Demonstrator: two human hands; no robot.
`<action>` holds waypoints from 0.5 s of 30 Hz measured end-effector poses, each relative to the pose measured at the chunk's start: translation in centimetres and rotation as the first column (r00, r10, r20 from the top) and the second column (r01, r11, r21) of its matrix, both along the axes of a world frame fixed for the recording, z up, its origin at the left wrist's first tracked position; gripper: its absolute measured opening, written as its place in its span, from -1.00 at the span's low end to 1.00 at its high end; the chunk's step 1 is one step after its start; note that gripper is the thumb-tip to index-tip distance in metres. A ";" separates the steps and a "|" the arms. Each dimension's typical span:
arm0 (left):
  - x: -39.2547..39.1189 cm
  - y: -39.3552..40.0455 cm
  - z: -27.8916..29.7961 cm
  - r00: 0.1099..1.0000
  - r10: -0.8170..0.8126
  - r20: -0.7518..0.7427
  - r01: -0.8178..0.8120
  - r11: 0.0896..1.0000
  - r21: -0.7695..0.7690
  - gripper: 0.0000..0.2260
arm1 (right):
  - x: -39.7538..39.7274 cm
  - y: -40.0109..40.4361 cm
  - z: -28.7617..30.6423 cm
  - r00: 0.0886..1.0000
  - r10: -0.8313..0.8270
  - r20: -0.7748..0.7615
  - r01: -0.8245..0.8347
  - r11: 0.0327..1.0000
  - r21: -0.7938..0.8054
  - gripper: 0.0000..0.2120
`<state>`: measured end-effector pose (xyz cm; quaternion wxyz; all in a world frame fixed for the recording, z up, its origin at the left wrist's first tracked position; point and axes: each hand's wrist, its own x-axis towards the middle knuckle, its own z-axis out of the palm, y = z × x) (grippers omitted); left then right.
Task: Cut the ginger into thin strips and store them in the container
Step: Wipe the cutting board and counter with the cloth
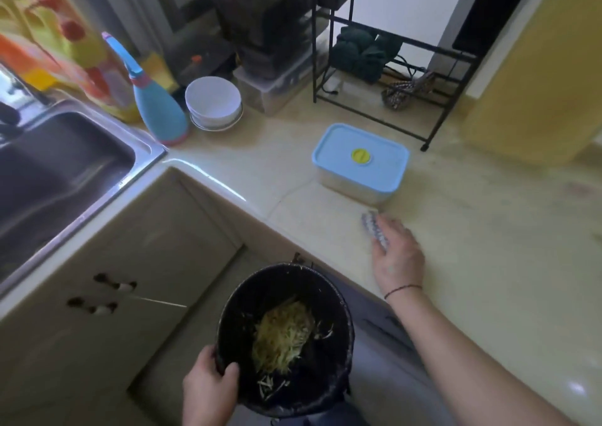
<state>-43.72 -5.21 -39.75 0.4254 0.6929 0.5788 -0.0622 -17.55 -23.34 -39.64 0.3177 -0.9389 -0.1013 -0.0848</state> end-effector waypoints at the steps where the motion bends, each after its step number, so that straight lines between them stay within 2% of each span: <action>1: 0.1 0.0 0.1 1.000 -0.005 -0.003 0.005 1.000 -0.006 -0.86 | -1.3 1.1 -0.1 0.997 0.071 0.020 -0.071 0.997 -0.012 -0.56; 4: 0.7 -0.3 0.5 1.000 -0.005 -0.012 0.005 1.000 -0.012 -0.85 | -6.6 3.0 -0.7 0.941 0.335 0.035 -0.334 0.942 -0.037 -0.58; 6: 1.0 -0.4 0.6 1.000 0.008 -0.010 -0.009 1.000 -0.006 -0.84 | -10.6 2.9 -1.2 0.849 0.528 -0.003 -0.528 0.849 -0.032 -0.52; 8: 1.3 -0.4 1.0 1.000 0.022 0.016 -0.022 1.000 0.004 -0.82 | -13.2 2.3 -0.8 0.768 0.640 -0.017 -0.639 0.768 0.039 -0.44; 12: 1.8 0.4 1.7 0.999 0.018 0.030 -0.017 1.000 -0.026 -0.84 | -7.4 5.3 3.6 0.842 0.510 0.179 -0.540 0.801 0.260 -0.56; 13: 1.9 0.6 1.9 0.999 0.016 0.031 -0.015 0.999 -0.031 -0.83 | -4.5 6.9 4.5 0.854 0.480 0.202 -0.518 0.822 0.236 -0.55; 15: 2.0 1.1 2.1 0.999 0.013 0.032 -0.012 1.000 -0.022 -0.82 | 1.1 10.3 4.4 0.824 0.534 0.189 -0.554 0.829 0.077 -0.55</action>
